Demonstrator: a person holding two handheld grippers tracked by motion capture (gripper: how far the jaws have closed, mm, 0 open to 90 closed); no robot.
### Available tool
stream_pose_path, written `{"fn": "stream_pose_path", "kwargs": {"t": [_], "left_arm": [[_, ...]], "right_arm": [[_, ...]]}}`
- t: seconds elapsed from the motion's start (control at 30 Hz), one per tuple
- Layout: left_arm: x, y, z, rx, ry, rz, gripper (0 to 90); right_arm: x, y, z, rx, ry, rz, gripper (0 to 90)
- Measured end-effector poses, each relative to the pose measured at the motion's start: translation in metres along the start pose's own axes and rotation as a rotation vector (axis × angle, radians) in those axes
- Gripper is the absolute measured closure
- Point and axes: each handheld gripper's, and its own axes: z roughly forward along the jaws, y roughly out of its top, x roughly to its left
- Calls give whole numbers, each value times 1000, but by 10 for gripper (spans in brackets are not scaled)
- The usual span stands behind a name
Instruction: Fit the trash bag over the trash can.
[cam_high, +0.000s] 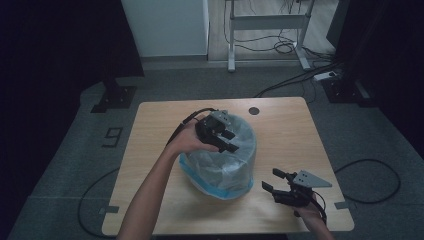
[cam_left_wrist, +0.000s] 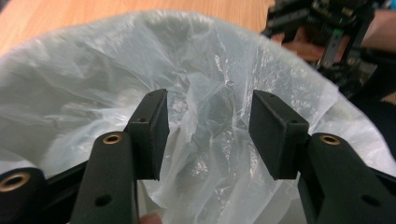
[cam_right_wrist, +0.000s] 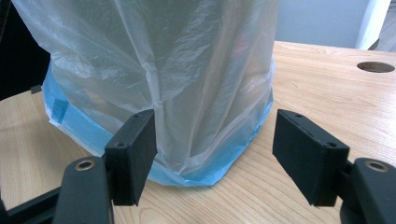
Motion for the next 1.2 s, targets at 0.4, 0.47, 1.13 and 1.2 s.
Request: {"fn": "stream_pose_path", "kwargs": {"t": [0.4,0.47,1.13,1.2], "left_arm": [[-3,4,16,110,-16,29,495],[-4,5,19,130,-16,33,495],[-5,1,-8,1,40,25,393],[-6,-2,-18,-52,57,13,376]], "right_arm": [[-1,0,0,-1,-3,3,299],[-1,0,0,0,-3,4,299],[-2,0,-1,4,-8,2,298],[-2,-1,-1,6,-8,2,298]]}}
